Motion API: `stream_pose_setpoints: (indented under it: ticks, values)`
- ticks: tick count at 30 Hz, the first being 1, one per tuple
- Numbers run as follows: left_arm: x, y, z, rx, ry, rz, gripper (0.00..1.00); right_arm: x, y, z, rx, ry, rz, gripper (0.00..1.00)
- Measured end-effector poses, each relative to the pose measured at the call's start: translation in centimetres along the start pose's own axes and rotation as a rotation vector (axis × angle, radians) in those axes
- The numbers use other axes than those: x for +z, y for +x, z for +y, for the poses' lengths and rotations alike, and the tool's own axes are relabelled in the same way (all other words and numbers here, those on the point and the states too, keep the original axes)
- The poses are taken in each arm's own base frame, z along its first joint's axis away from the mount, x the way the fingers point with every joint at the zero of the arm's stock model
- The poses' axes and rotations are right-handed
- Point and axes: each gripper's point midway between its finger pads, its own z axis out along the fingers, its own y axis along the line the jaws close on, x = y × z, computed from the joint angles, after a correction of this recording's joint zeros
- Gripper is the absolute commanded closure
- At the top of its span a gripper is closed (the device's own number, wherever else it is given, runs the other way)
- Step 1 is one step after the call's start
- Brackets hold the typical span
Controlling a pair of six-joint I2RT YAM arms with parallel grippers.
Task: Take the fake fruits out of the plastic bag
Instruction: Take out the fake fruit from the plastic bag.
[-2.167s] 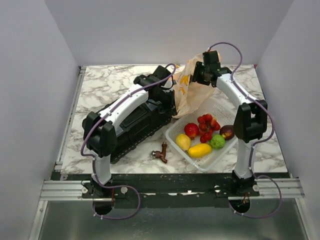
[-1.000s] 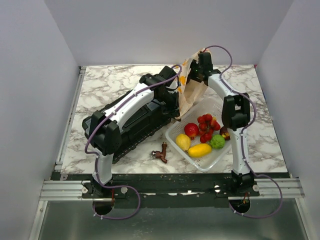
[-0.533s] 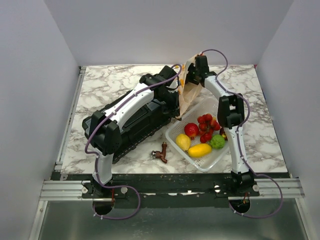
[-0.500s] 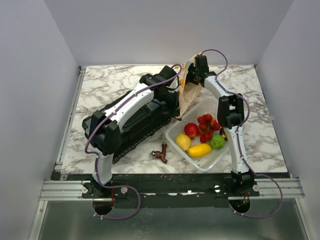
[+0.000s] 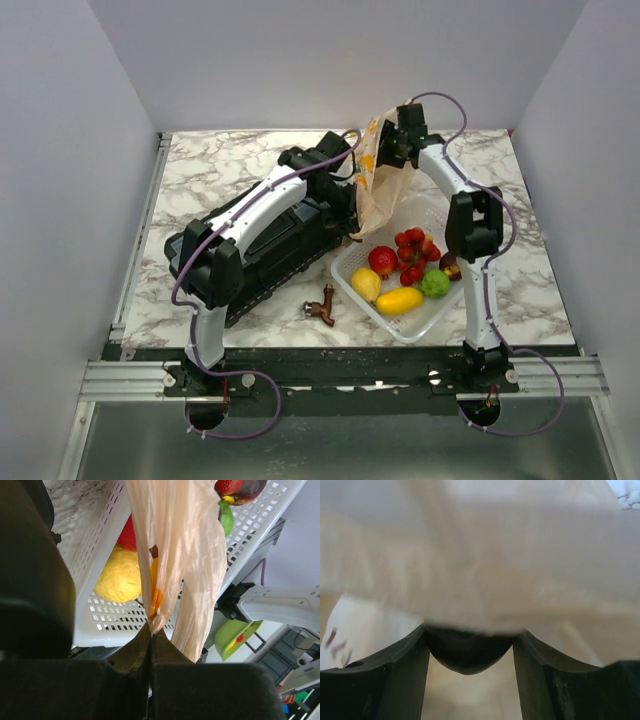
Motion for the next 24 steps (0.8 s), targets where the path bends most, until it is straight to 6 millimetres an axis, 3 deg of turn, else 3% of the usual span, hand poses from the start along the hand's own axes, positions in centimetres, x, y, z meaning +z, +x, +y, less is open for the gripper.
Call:
stream_pose_setpoints:
  ticks: [6,10,19,24]
  values:
    - [-0.8,-1.6,-0.4,-0.065,0.054,-0.026,1.0,-6.7,-1.4,2.7,0.006,-0.044,0.018,0.73]
    - [-1.2,-2.9,-1.0,-0.104,0.095,-0.046,1.0,-10.6,-1.3,3.7,0.01,-0.069,0.035,0.73]
    - [-1.8,-6.2,-3.4,-0.145,0.191,-0.1,1.0,-15.9,2.5,3.7,-0.017,-0.097,0.166,0.74]
    - [-2.8,-7.7,-4.3,-0.151,0.231,-0.146,1.0,-17.8,5.4,2.3,-0.049,-0.078,0.255,0.74]
